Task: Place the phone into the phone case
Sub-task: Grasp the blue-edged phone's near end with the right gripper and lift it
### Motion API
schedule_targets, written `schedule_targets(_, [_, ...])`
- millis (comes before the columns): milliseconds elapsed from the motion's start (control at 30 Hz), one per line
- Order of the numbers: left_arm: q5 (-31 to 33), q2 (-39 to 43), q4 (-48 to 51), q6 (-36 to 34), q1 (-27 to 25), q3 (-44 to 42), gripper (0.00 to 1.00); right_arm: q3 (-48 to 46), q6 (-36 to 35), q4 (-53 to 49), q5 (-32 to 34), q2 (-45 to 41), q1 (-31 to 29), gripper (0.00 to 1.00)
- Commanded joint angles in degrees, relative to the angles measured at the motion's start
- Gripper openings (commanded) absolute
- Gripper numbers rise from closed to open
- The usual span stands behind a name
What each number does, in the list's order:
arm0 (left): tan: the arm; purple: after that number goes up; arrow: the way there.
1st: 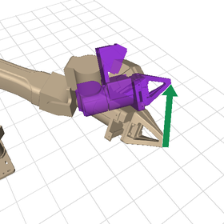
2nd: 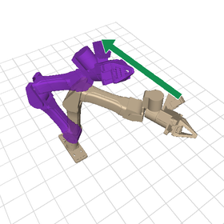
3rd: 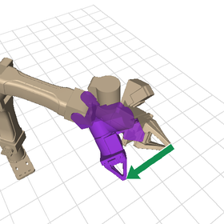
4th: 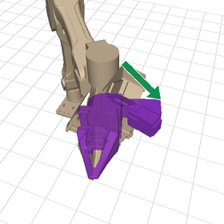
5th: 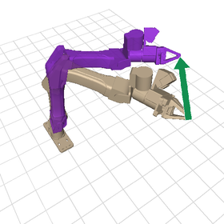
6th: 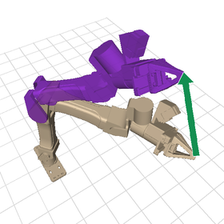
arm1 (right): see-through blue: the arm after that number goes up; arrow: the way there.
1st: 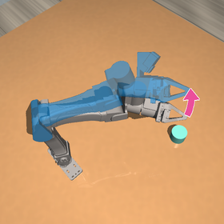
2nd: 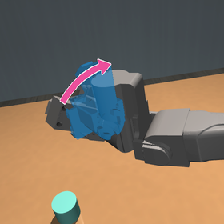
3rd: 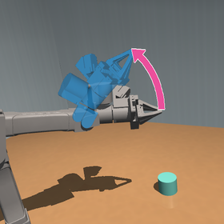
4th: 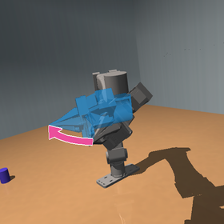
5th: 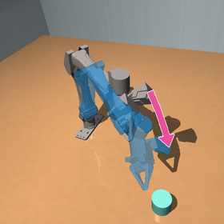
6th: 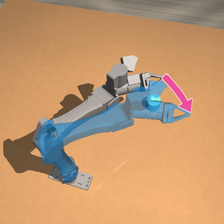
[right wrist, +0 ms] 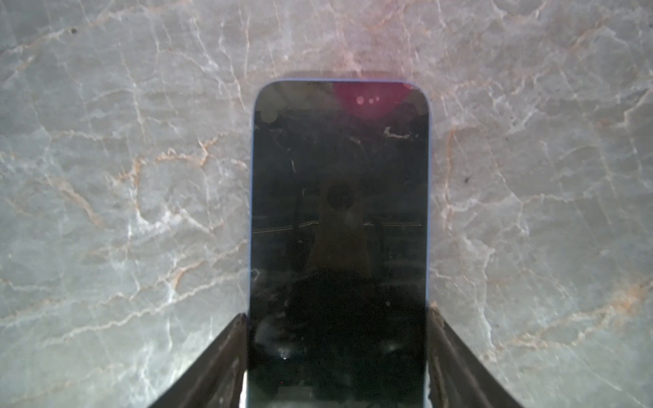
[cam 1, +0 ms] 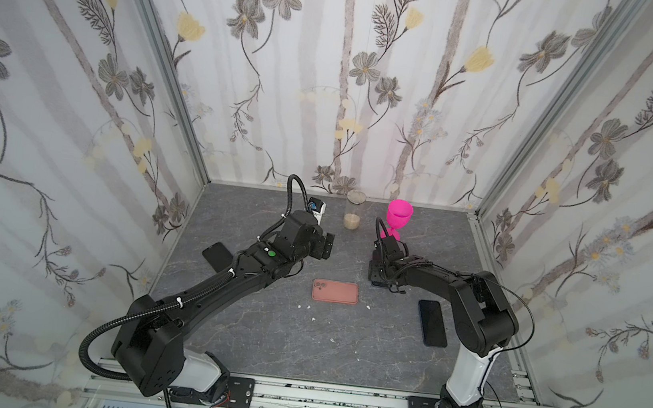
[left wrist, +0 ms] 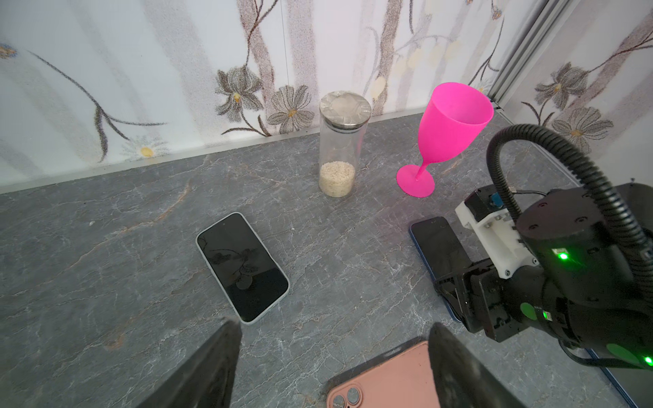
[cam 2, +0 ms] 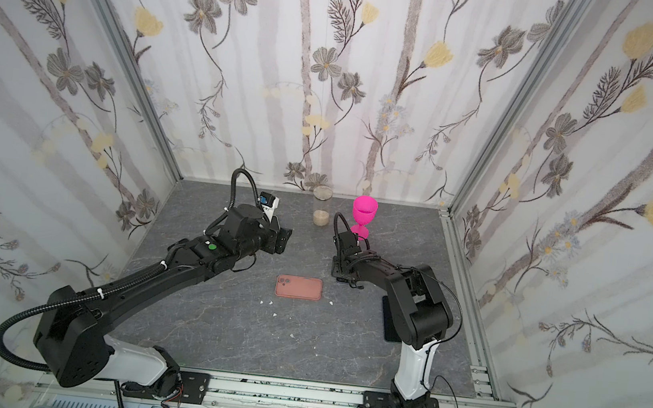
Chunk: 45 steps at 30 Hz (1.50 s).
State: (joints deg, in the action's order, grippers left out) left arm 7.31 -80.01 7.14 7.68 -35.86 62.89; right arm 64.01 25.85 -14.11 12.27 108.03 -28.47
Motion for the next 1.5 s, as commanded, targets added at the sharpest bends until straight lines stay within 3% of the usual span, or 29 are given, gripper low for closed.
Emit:
schedule_targets(0, [0.5,0.4,-0.6,-0.4,0.3,0.2,0.83,-1.2,-0.2,-0.7,0.1,-1.8,-0.1,0.60])
schedule_targets(467, [0.6,0.6,-0.9,-0.8,0.6,-0.1,0.83,-7.9,-0.8,3.8,0.4,-6.6,-0.8,0.58])
schedule_targets(967, [0.3,0.6,-1.1,-0.9,1.5,-0.1,0.83,-14.5,-6.7,12.1,1.8,-17.1,-2.3,0.55])
schedule_targets(1467, [-3.1,1.1,-1.5,0.9,2.3,-0.2,0.83,-15.9,-17.8,20.9,6.4,-26.5,-13.2,0.54])
